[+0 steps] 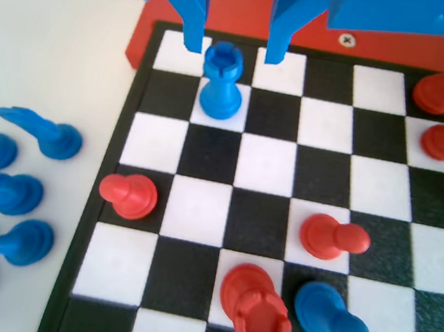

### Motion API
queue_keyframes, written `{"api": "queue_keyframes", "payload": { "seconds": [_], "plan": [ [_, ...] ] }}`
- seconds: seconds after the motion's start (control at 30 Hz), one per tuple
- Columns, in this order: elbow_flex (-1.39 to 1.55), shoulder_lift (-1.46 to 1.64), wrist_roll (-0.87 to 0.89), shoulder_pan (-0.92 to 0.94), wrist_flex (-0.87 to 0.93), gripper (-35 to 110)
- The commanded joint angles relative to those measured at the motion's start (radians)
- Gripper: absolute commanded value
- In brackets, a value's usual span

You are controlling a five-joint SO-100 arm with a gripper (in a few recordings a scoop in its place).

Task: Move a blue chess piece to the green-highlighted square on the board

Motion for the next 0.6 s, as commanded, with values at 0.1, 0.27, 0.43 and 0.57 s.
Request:
{"api": "queue_keyframes", "payload": {
  "seconds": [0.1, 0.27, 0.43, 0.57],
  "plan": [
    [0.014, 0.034, -0.017, 0.002, -0.026, 11],
    [0.021, 0.034, -0.014, -0.008, -0.029, 12],
    [0.023, 0.034, -0.012, -0.012, -0.031, 12],
    [0.034, 0.034, -0.012, -0.017, -0.037, 12]
  ]
}}
